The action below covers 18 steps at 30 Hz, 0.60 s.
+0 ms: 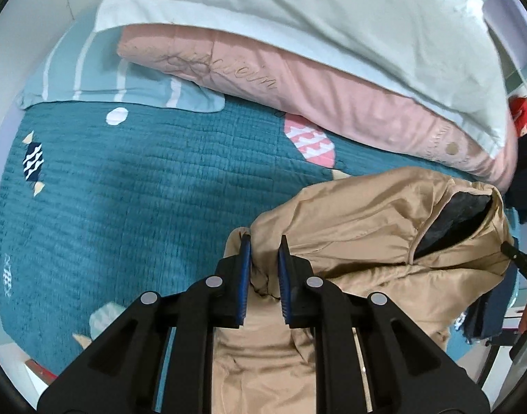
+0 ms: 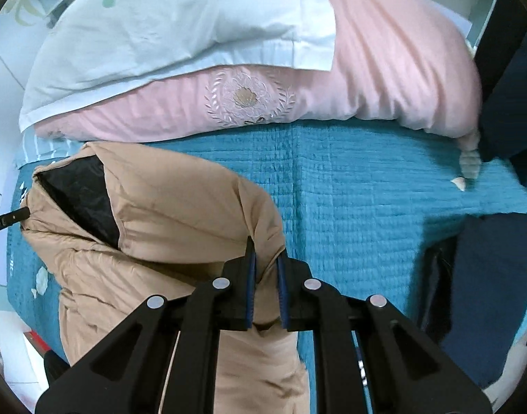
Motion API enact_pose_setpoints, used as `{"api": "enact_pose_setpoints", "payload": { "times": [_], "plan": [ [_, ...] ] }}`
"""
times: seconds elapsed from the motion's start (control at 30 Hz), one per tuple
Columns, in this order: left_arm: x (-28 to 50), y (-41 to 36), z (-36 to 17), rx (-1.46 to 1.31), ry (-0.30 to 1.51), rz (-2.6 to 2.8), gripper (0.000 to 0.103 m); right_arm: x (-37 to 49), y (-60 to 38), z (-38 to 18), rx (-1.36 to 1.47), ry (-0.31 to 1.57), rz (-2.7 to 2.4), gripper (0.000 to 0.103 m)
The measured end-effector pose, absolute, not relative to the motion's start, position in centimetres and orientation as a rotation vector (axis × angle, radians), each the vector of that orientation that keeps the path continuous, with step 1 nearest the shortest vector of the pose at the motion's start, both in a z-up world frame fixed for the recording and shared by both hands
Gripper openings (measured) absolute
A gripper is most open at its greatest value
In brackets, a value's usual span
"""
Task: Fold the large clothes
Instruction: 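Grasp the tan shirt hem with the left tool while the right tool grasps beside it, then lift the hem with both tools and fold it over toward the collar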
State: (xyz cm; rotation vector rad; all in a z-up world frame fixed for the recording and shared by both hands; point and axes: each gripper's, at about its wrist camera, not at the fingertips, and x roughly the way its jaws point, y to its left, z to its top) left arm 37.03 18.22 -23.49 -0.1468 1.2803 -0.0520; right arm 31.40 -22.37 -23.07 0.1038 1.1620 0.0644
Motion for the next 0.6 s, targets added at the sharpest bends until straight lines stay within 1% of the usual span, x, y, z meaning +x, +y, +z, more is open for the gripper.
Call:
{"api": "enact_pose_setpoints", "payload": {
  "times": [0.3, 0.47, 0.6],
  "plan": [
    [28.7, 18.4, -19.5, -0.126, 1.214, -0.104, 0.014, 22.5, -21.1, -19.2, 0.052, 1.058, 0.071, 0.009],
    [22.8, 18.6, -18.5, -0.120, 1.195, -0.138, 0.014, 17.2, -20.8, -18.7, 0.053, 1.028, 0.095, 0.009],
    [18.3, 18.7, -18.8, -0.128, 1.200, -0.166, 0.014, 12.3, -20.6, -19.5, 0.058, 1.027, 0.118, 0.009]
  ]
}}
